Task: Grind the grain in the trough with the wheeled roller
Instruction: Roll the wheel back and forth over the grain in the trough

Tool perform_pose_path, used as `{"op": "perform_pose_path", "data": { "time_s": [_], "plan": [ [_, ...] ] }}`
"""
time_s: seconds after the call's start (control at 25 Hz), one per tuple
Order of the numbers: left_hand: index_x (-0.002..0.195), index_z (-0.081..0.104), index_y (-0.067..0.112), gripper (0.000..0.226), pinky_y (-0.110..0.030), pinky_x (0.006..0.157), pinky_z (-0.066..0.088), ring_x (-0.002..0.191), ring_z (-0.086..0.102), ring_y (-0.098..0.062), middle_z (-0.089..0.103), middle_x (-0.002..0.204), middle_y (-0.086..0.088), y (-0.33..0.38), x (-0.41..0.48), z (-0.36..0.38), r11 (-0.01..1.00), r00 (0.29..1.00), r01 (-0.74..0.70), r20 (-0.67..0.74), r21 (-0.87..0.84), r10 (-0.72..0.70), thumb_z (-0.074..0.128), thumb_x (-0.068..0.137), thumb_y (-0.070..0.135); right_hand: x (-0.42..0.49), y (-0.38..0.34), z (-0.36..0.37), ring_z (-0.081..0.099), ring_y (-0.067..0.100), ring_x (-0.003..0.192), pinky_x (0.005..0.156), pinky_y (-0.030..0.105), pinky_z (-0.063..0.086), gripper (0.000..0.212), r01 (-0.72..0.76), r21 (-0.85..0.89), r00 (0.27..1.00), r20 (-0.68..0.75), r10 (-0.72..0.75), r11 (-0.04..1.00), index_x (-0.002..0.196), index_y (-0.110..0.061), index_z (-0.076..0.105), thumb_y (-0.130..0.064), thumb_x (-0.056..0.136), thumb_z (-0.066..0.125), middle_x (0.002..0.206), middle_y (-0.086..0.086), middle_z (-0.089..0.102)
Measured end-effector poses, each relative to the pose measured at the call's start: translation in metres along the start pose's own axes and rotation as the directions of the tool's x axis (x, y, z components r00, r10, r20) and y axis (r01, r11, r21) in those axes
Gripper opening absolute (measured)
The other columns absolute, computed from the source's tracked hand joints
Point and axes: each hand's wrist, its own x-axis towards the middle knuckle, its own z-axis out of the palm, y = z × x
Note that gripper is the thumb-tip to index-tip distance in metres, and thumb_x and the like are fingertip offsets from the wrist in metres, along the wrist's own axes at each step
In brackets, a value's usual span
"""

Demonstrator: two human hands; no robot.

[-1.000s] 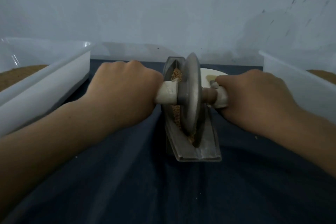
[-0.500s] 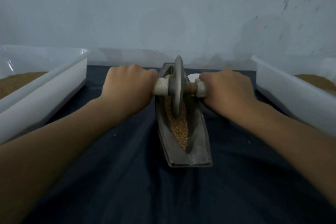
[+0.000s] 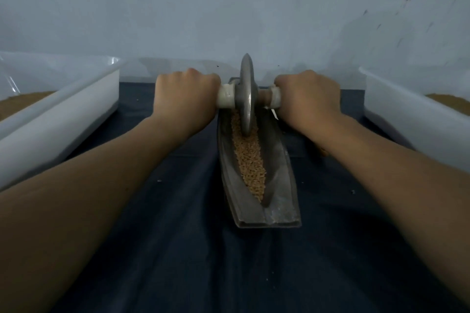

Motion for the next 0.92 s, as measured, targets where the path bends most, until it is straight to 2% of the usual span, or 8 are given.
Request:
{"op": "perform_pose_path", "data": {
  "time_s": [0.12,0.28,0.4,0.56,0.64,0.72,0.8,0.92],
  "plan": [
    [0.079,0.052,0.017,0.011,-0.029,0.049,0.021,0.053,0.047,-0.030,0.053,0.065,-0.007,-0.002,-0.015,-0.007,1.000,1.000,-0.004,-0.031,-0.013,0.004,0.061,0.084,0.020,-0.016,0.003,-0.006,0.059,0.029,0.073,0.054,0.030,0.033,0.007,0.062,-0.007,0.998,-0.001,-0.062,0.998,0.090,-0.027,0.059,-0.028,0.087,0.066,0.080,0.003,0.060],
    [0.067,0.035,0.023,0.037,-0.020,0.049,0.009,0.042,0.020,-0.019,0.028,0.051,0.003,-0.013,-0.058,-0.047,0.986,0.984,-0.165,-0.062,-0.007,0.164,0.072,0.070,0.028,-0.070,0.016,-0.040,0.045,0.022,0.050,0.045,0.022,0.024,0.024,0.160,0.004,0.986,-0.040,-0.160,0.987,0.069,-0.031,0.044,-0.037,0.073,0.067,0.057,-0.009,0.043],
    [0.065,0.034,0.026,0.041,-0.017,0.051,0.007,0.042,0.013,-0.016,0.023,0.051,0.006,-0.016,-0.058,-0.062,0.981,0.981,-0.192,-0.011,0.006,0.192,0.075,0.063,0.032,-0.081,0.022,-0.050,0.037,0.014,0.042,0.044,0.019,0.023,0.029,0.147,0.015,0.989,-0.011,-0.147,0.989,0.062,-0.032,0.041,-0.042,0.066,0.068,0.051,-0.012,0.037],
    [0.070,0.042,0.019,0.026,-0.023,0.049,0.011,0.043,0.035,-0.024,0.042,0.054,-0.001,-0.001,-0.035,-0.023,0.998,0.998,-0.058,-0.023,0.024,0.059,0.068,0.076,0.016,-0.041,0.006,-0.015,0.058,0.028,0.065,0.051,0.029,0.038,0.020,0.051,0.004,0.999,-0.017,-0.051,0.999,0.075,-0.028,0.050,-0.037,0.082,0.066,0.069,-0.002,0.056],
    [0.077,0.049,0.017,0.015,-0.025,0.049,0.013,0.054,0.052,-0.030,0.055,0.064,-0.005,0.003,-0.016,-0.007,0.999,0.999,-0.022,-0.048,0.026,0.023,0.063,0.081,0.015,-0.017,0.001,-0.001,0.063,0.033,0.078,0.054,0.031,0.033,0.011,0.000,0.026,1.000,-0.029,0.001,1.000,0.085,-0.028,0.056,-0.036,0.092,0.060,0.078,0.003,0.059],
    [0.077,0.050,0.017,0.014,-0.025,0.048,0.013,0.056,0.056,-0.032,0.057,0.065,-0.008,0.002,-0.011,-0.005,0.999,0.998,-0.027,-0.051,0.027,0.029,0.063,0.081,0.016,-0.012,0.002,0.003,0.063,0.032,0.079,0.054,0.031,0.030,0.007,0.020,0.035,0.999,-0.035,-0.019,0.999,0.089,-0.027,0.059,-0.033,0.092,0.061,0.080,0.004,0.061],
    [0.073,0.047,0.016,0.020,-0.025,0.048,0.013,0.049,0.050,-0.032,0.053,0.059,-0.008,-0.001,-0.024,-0.014,0.998,0.997,-0.058,-0.057,0.013,0.059,0.067,0.079,0.018,-0.028,0.007,-0.007,0.058,0.027,0.068,0.052,0.029,0.029,0.013,0.077,0.042,0.997,-0.027,-0.076,0.996,0.084,-0.028,0.055,-0.034,0.087,0.065,0.074,-0.001,0.059],
    [0.067,0.039,0.020,0.034,-0.021,0.049,0.010,0.041,0.027,-0.022,0.036,0.050,0.000,-0.010,-0.055,-0.041,0.990,0.989,-0.139,-0.056,-0.016,0.138,0.072,0.071,0.025,-0.066,0.013,-0.034,0.035,0.015,0.046,0.046,0.021,0.019,0.031,0.150,0.000,0.986,-0.075,-0.149,0.989,0.069,-0.029,0.040,-0.035,0.074,0.071,0.056,-0.010,0.039]
  ]
}}
